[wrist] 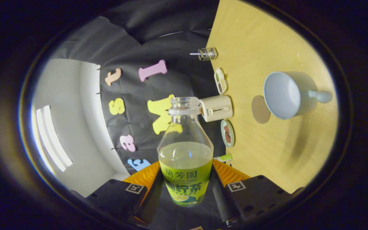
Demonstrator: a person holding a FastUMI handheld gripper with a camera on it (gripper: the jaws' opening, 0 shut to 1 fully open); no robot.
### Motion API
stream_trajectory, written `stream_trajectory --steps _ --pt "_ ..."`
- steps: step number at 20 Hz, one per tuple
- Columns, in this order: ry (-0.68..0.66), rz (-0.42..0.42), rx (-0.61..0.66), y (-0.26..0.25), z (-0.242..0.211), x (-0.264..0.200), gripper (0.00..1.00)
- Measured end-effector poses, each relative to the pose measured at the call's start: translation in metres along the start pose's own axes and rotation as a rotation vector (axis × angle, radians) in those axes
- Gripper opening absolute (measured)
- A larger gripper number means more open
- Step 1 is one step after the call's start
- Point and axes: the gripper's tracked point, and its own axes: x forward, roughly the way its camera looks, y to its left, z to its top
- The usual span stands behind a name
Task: Take the bottle from table, then pour the juice into the cup, finally place the bottle on the coaster
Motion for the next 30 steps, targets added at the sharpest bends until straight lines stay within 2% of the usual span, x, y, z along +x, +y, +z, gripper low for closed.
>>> stream_trajectory --steps 6,9,15,19,22,30 --pt "-0.002 -0.102 -0.318 -0.021 -0.010 0.007 0.79" --pt "0.041 -0.205 -0.460 -0.042 -0.020 0.010 0.79" --pt "0.055 -0.319 -0.771 -0.047 -0.026 0.015 0.80" --pt "0.036 -0.317 -0.958 -0.023 -0.037 0.021 0.80" --pt "-0.024 -0.359 -1.130 -0.008 -0.029 0.025 0.80" --pt "-0.075 -0.409 -1.391 0.006 -0.017 0.058 0.81"
